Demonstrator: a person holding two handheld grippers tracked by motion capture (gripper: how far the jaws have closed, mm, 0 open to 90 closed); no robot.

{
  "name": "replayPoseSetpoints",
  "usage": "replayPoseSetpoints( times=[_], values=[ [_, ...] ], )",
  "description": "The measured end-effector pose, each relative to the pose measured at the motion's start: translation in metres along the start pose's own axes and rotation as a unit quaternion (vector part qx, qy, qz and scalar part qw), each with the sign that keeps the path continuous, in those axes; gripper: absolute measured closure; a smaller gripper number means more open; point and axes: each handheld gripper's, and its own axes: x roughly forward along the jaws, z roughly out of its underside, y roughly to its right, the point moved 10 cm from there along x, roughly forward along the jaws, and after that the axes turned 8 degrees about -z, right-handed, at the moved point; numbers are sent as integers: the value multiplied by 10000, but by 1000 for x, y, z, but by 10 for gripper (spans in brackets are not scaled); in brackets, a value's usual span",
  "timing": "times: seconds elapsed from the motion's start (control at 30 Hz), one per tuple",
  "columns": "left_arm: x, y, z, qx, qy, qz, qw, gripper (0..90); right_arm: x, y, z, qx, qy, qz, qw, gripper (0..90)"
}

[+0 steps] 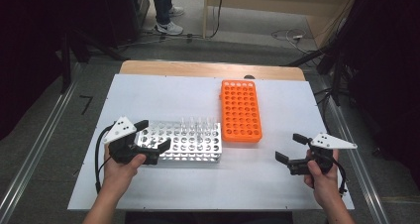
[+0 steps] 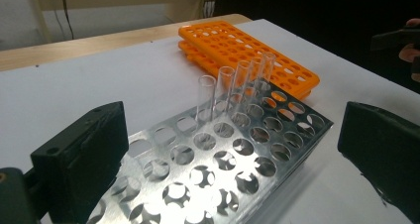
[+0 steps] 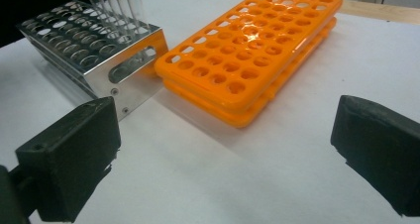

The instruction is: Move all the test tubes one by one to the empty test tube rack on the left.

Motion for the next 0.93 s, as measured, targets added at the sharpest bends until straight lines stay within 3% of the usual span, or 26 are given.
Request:
replayPoseSetpoints(
  times=[0.3,0.47,0.67,0.93],
  values=[
    [-32,-21,26,-140,268,-217,9993,0,-5,18,7,44,80,181,9998,0],
    [-47,-27,36,-94,375,-261,9989,0,-11,29,13,136,155,256,9995,0],
    [-46,-40,39,-259,465,-351,9980,0,-15,38,18,250,225,325,9989,0],
    [-42,-42,41,-262,389,-339,9983,0,-16,37,18,228,204,334,9990,0]
  ],
)
